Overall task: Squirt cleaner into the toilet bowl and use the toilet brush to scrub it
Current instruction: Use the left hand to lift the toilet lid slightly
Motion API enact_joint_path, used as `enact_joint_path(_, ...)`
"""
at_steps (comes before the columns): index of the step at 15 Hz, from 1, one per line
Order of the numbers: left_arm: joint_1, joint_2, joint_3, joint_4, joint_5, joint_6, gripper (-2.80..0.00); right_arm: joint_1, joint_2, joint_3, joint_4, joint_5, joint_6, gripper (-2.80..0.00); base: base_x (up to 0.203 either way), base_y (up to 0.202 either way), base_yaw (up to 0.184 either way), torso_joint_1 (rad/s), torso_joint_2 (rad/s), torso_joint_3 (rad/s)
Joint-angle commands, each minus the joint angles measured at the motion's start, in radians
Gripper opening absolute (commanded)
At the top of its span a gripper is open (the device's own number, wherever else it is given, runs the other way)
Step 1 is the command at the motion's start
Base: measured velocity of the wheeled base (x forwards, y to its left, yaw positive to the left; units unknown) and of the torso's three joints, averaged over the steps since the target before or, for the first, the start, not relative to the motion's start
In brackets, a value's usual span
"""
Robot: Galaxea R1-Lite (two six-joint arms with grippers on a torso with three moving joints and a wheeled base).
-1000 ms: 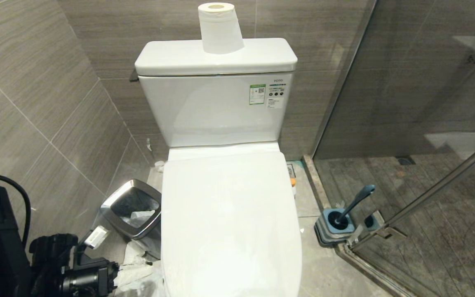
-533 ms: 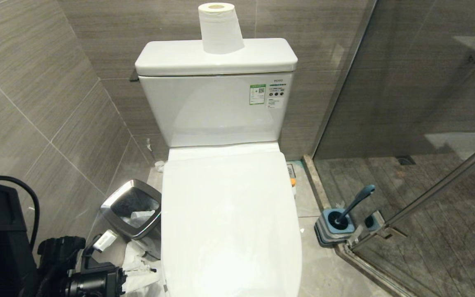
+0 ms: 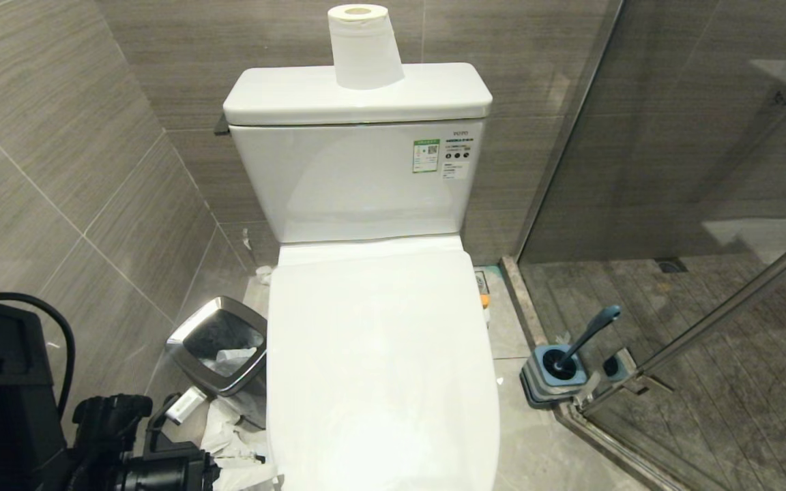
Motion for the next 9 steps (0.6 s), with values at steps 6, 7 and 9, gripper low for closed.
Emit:
enact_joint_path(6, -0.013, -0.008, -0.005, -0.003, -0.006, -0.022, 0.00, 0.000, 0.001, 0.000, 0.000, 0.001, -0.001, -2.80, 0.000, 0.000, 0.000, 0.000, 0.00, 0.000)
enact_joint_path(7, -0.017, -0.010, -0.005, -0.004, -0.007, -0.029, 0.00, 0.000, 0.001, -0.001, 0.000, 0.001, -0.001, -2.80, 0.000, 0.000, 0.000, 0.000, 0.00, 0.000)
enact_joint_path(9, -0.019, -0.010, -0.007, -0.004, -0.011, -0.034, 0.00, 0.000, 0.001, 0.000, 0.000, 0.001, -0.001, -2.80, 0.000, 0.000, 0.000, 0.000, 0.00, 0.000)
